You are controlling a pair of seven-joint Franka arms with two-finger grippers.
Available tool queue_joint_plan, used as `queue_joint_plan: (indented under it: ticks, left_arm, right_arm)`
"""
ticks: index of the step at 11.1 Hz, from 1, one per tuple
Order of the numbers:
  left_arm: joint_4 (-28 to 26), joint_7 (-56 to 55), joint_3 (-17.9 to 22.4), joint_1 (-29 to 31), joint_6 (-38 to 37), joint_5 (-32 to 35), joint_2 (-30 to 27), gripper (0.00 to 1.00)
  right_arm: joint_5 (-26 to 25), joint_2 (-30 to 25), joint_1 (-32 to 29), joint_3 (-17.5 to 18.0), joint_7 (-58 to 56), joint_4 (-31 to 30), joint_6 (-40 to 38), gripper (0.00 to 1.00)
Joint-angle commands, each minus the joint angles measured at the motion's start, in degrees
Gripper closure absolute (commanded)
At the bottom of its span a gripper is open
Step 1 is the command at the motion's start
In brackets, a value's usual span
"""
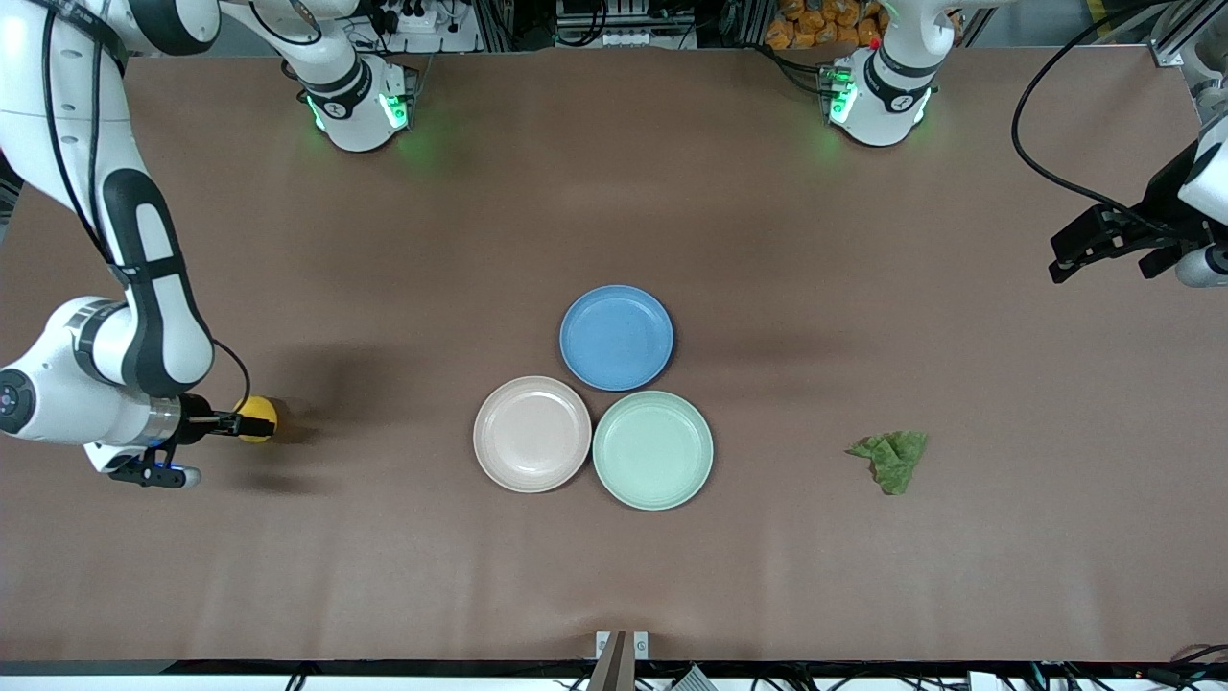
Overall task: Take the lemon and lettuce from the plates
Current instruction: 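Lower the lemon onto the table beside the right arm, then open the right gripper and draw it back from the lemon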
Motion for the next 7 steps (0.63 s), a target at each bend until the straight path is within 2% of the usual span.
queue_joint_plan:
  ticks: [1,4,6,7]
  left_arm:
    - [0.6,-0.5,-0.5,0.0,-1.1,0.6,0.2,0.00]
    - [0.6,-0.3,-0.5,0.3,-1.1,0.5,0.3,0.00]
    - [0.5,-0.3,-0.5,0.1,-1.1,0.5,0.3,0.00]
    - [0.7,-0.6,-0.5,0.1,-1.1,0.5,0.3,0.00]
  right_arm:
    - [0.3,-5.0,-0.1,0.3,0.5,-1.7,-1.5,0.00]
    - [-0.5,-10.2,0.1,0.3,1.0,-2.8,-5.3,0.00]
    - [-4.1,-14.4,0.2,0.3,3.1,-3.1,-9.5,0.00]
    - [-4.2,-16.3,0.7,0.3,4.3,-3.3,-11.0,0.00]
